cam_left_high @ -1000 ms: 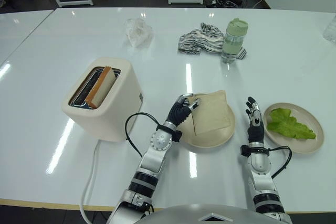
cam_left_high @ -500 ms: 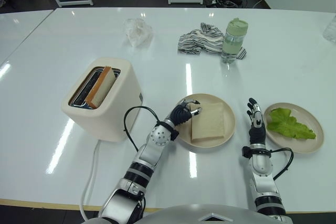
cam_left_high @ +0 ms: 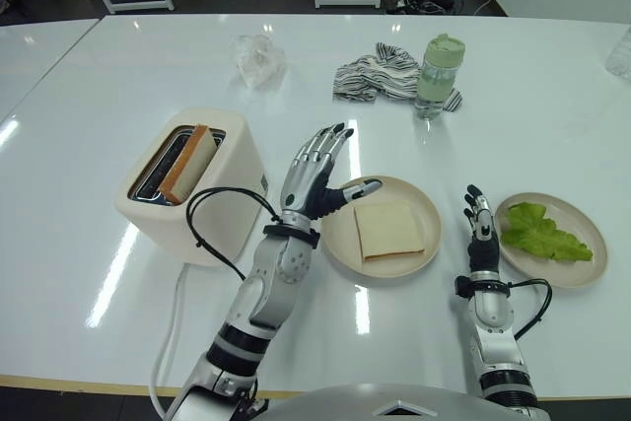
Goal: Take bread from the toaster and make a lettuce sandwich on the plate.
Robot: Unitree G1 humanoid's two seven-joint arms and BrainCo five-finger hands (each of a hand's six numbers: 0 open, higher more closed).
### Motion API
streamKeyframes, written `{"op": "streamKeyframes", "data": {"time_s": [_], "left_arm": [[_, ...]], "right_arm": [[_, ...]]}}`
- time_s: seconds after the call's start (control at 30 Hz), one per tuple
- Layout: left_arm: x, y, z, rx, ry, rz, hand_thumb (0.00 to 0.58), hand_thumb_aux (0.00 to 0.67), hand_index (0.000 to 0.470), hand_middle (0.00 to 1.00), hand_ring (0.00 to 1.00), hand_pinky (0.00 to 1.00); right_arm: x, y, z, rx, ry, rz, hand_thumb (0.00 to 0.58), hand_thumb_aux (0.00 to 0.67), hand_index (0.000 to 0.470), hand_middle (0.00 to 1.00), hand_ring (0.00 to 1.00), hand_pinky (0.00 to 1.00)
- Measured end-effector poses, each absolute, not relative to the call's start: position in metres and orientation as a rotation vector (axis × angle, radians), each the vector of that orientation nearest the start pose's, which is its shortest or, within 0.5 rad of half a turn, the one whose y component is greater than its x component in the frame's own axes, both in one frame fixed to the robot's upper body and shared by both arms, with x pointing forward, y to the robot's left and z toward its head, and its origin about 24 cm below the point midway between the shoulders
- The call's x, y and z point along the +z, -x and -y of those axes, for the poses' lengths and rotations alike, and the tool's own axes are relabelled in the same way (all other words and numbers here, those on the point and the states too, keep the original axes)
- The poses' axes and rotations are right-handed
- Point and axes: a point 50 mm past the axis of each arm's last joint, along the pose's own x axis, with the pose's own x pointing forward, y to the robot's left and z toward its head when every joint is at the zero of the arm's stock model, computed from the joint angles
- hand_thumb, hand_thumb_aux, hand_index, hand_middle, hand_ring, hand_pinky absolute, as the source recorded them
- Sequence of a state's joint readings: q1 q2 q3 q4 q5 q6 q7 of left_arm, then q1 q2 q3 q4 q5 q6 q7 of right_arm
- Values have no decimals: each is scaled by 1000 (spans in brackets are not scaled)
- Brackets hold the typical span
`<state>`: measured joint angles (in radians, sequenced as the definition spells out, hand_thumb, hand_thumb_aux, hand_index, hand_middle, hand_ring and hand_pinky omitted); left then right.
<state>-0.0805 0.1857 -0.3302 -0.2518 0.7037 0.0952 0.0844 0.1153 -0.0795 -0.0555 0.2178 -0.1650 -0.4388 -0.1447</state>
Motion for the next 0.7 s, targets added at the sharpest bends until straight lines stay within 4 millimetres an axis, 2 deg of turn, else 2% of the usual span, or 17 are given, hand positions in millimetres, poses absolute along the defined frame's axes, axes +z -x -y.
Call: {"op": "streamKeyframes", "data": {"time_s": [0.07, 0.2, 0.27, 0.37, 0.43, 0.53, 0.63, 0.7], "left_arm": [[102, -247, -102, -177, -716, 327, 0, 0, 0, 0, 0, 0], [88, -244, -110, -220, -451, 271, 0, 0, 0, 0, 0, 0], [81, -244, -113, -227, -376, 247, 0, 0, 0, 0, 0, 0], [69, -242, -116, -243, -310, 205, 0, 0, 0, 0, 0, 0], [64, -240, -114, -264, -302, 199, 0, 0, 0, 0, 0, 0], [64, -239, -108, -284, -294, 213, 0, 0, 0, 0, 0, 0], [63, -238, -102, -290, -283, 216, 0, 0, 0, 0, 0, 0], [59, -234, -95, -314, -282, 205, 0, 0, 0, 0, 0, 0]], "right_arm": [[22, -219, 190, -159, 317, 175, 0, 0, 0, 0, 0, 0], [67, -216, 215, -209, 710, 380, 0, 0, 0, 0, 0, 0], [84, -215, 231, -254, 893, 431, 0, 0, 0, 0, 0, 0], [100, -215, 265, -279, 1340, 418, 0, 0, 0, 0, 0, 0], [100, -216, 293, -271, 1611, 328, 0, 0, 0, 0, 0, 0], [84, -206, 327, -230, 1833, 130, 0, 0, 0, 0, 0, 0], [70, -192, 348, -216, 1860, 4, 0, 0, 0, 0, 0, 0], [54, -185, 365, -177, 1849, -102, 0, 0, 0, 0, 0, 0]]}}
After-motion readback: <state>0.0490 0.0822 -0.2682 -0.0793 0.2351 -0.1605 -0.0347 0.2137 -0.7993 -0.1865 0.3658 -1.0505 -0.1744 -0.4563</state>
